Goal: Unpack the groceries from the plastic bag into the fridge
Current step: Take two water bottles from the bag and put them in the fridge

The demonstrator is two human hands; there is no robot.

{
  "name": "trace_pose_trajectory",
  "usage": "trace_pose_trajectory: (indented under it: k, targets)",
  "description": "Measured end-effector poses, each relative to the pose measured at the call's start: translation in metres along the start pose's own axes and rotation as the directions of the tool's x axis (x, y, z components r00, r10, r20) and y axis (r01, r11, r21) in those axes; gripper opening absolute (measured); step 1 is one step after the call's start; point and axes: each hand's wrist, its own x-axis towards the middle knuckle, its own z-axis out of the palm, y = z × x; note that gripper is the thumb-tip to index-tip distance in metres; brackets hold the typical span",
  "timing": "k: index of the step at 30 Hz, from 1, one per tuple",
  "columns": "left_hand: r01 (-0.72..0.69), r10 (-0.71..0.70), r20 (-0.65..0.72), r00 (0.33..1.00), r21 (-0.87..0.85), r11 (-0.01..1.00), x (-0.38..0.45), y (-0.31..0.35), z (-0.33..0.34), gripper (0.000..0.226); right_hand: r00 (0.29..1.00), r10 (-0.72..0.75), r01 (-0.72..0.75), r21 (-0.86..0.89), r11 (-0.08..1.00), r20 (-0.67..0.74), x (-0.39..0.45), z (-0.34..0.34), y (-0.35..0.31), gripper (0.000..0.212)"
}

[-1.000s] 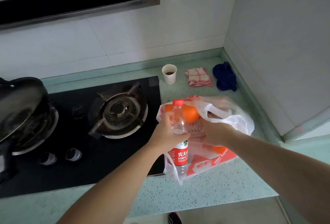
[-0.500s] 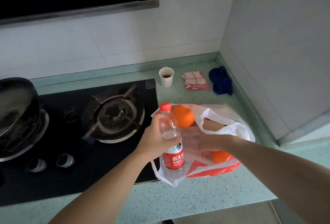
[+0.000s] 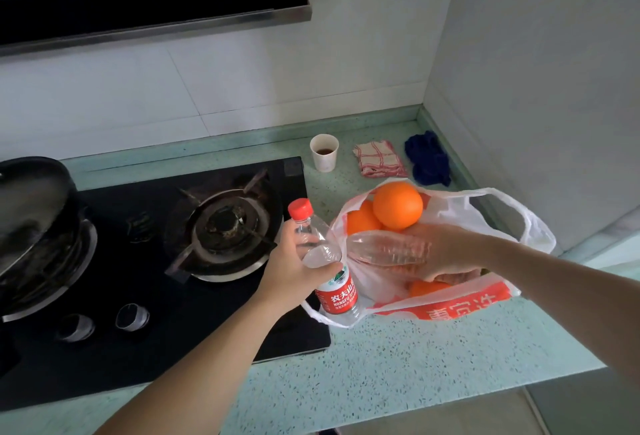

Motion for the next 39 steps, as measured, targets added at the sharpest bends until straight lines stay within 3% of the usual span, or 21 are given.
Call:
trace_pose_trajectory:
  k: [4,8,11,13,16,21,27,29,33,37,39]
  targets:
    - [-0.003,0.003,-0.005,1.000,0.024,1.000,0.002,0.004,0.004,0.080,1.000,0.004,-0.004,0.100,0.995,0.004,-0.001,0.002,0.008,0.066]
    - [-0.031,0.032,-0.005,0.999,0.075,0.997,0.007,0.012,0.011,0.077,0.999,0.010,-0.012,0.050,0.999,0.043,-0.010,-0.002,0.006,0.050]
    - [-0.051,0.052,0.000,0.999,0.095,0.994,0.009,0.016,0.016,0.078,0.999,0.042,-0.042,0.019,0.999,0.000,-0.021,-0.008,0.004,0.055]
    - [-0.045,0.046,-0.012,0.999,0.083,0.996,0.011,0.016,0.018,0.078,0.997,0.066,-0.065,0.029,0.997,-0.037,-0.028,-0.012,0.008,0.061]
    - [-0.048,0.049,-0.013,0.999,0.079,0.996,0.013,0.017,0.020,0.076,0.991,0.106,-0.081,0.261,0.962,-0.084,-0.037,-0.018,0.012,0.086]
    - [-0.090,0.078,0.096,0.992,0.126,0.988,0.014,0.025,0.027,0.078,0.970,-0.004,0.168,0.653,0.738,-0.244,-0.045,-0.015,0.005,0.098]
    - [-0.112,0.089,0.190,0.978,0.114,0.987,0.016,0.044,0.038,0.086,0.905,-0.016,0.393,0.822,0.412,-0.424,-0.058,-0.011,-0.010,0.055]
    - [-0.083,0.073,0.187,0.980,0.042,0.996,0.020,0.054,0.037,0.081,0.893,-0.020,0.433,0.848,0.304,-0.449,-0.063,-0.016,-0.019,0.057]
    - [0.003,0.036,0.170,0.985,-0.223,0.975,0.030,0.077,0.034,0.074,0.924,-0.074,0.382,0.906,0.180,-0.375,-0.081,-0.031,-0.038,0.092]
    - [0.055,0.037,0.180,0.983,-0.481,0.875,0.036,0.094,0.039,0.049,0.907,0.007,0.421,0.906,0.037,-0.421,-0.085,-0.035,-0.046,0.082]
    - [0.143,0.020,0.264,0.964,-0.583,0.800,0.038,0.097,0.045,0.064,0.911,0.037,0.412,0.911,-0.009,-0.411,-0.085,-0.032,-0.046,0.082]
